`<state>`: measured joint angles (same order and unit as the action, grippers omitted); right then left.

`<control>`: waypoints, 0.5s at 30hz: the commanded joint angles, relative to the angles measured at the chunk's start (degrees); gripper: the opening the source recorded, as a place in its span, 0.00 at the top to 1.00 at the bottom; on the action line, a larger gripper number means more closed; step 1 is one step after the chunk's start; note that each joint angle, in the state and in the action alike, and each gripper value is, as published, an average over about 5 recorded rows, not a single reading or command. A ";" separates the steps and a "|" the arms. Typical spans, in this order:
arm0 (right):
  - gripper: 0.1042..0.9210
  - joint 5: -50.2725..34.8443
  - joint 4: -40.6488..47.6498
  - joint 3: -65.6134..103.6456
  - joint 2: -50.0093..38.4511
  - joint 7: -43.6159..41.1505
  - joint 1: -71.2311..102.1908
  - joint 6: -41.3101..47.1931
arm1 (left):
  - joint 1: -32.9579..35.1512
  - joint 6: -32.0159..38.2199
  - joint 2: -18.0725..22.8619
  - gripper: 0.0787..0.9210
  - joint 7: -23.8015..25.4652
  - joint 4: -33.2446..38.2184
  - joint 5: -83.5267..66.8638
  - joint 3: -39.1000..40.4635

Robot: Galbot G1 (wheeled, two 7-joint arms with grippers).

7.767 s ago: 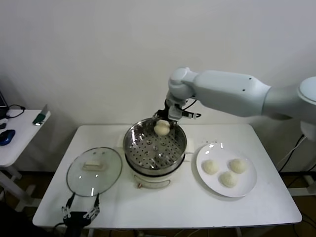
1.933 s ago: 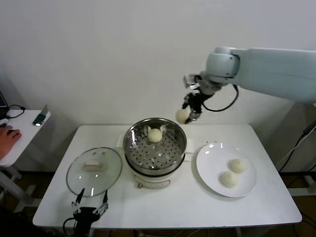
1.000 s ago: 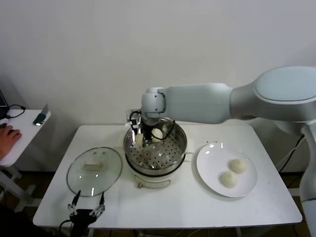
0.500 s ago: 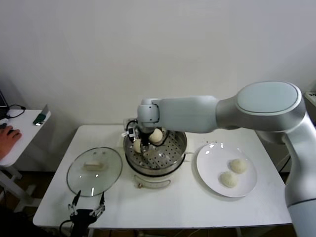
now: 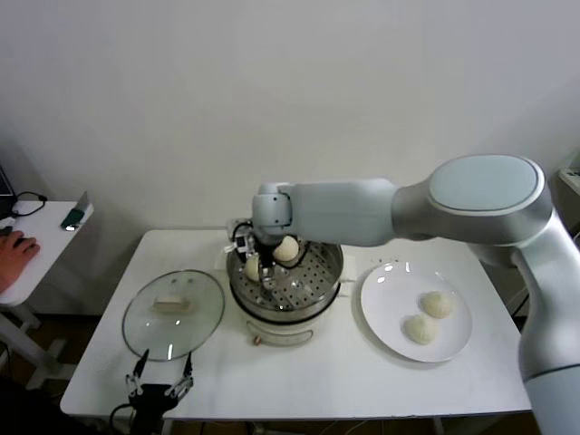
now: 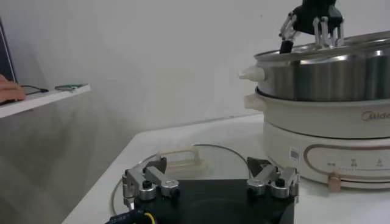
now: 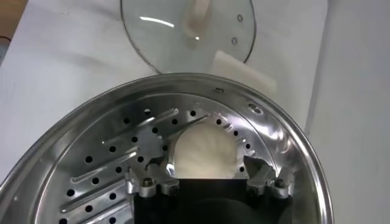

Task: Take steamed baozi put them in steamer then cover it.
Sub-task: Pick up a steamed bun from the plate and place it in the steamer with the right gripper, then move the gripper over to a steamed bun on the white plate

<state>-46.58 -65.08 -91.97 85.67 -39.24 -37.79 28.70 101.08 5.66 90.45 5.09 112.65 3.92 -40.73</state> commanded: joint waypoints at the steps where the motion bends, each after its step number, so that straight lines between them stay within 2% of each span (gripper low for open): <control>1: 0.12 -0.28 -4.23 0.52 -6.25 -6.87 -7.63 -4.78 | -0.03 -0.08 -0.06 0.12 0.05 0.27 0.00 -0.23; 8: 0.12 0.85 -11.82 -2.76 -23.11 -15.70 -16.07 -10.04 | -0.46 -0.32 -0.07 0.12 0.15 0.56 -0.21 -0.37; 15: 0.12 4.65 -19.05 -12.37 -38.98 -20.05 -23.77 -13.49 | -1.56 -0.52 -0.22 0.12 0.24 0.10 -0.49 -0.47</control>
<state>-44.74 -75.42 -96.47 66.20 -51.77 -51.50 20.20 100.21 5.22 90.39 5.30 113.09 3.63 -41.21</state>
